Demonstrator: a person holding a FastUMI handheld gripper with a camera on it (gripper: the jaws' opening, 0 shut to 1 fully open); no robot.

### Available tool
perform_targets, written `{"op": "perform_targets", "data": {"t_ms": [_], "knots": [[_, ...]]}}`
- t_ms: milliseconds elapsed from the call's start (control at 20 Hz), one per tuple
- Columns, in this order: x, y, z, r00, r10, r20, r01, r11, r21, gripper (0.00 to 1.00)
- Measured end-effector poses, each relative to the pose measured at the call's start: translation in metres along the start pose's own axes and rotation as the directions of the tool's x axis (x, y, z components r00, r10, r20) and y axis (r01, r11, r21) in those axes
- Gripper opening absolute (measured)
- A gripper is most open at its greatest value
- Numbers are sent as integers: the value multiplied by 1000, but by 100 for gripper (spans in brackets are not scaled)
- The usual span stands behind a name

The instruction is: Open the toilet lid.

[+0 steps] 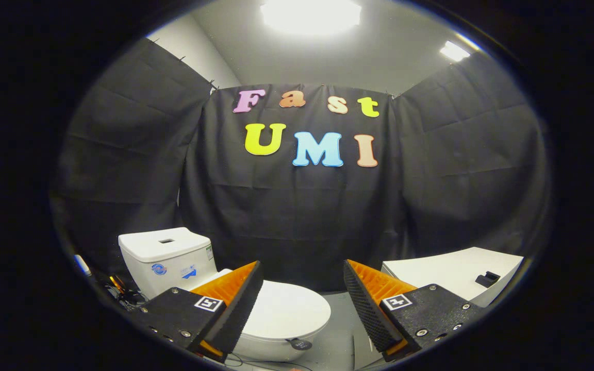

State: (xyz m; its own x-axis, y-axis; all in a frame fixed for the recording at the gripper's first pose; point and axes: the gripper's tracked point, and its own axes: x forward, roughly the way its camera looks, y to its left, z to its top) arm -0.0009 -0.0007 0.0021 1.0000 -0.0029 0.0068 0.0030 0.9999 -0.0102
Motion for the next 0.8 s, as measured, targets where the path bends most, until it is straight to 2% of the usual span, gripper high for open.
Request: {"op": "perform_targets", "data": {"t_ms": [200,400,600,800], "knots": [[2,1,-2,1000,2,5,-2,1000,11,96],[13,10,-18,999,31,-26,-28,994,107,96],[26,0,-32,999,-5,-54,15,983,181,96],[36,-13,-59,995,-50,-89,76,949,307,96]]}}
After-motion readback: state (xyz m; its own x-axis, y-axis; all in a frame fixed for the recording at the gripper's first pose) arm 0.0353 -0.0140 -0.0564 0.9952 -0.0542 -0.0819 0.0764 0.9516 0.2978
